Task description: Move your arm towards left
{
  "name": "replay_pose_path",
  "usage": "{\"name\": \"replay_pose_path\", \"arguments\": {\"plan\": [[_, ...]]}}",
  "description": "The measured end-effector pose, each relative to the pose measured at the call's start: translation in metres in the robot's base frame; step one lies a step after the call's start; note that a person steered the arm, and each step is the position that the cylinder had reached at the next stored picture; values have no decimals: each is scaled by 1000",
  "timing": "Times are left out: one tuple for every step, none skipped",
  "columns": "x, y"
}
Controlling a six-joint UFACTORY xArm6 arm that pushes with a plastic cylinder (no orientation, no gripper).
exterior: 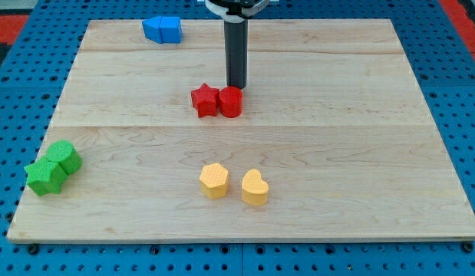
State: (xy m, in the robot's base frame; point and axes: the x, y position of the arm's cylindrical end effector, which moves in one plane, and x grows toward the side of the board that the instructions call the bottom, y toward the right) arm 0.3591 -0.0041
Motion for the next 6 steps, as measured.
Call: {"name": "replay_pose_path", "arguments": {"plan": [[0,-1],[2,-1],[2,-4],[-5,-11],[-14,-48],[-38,-85]]}}
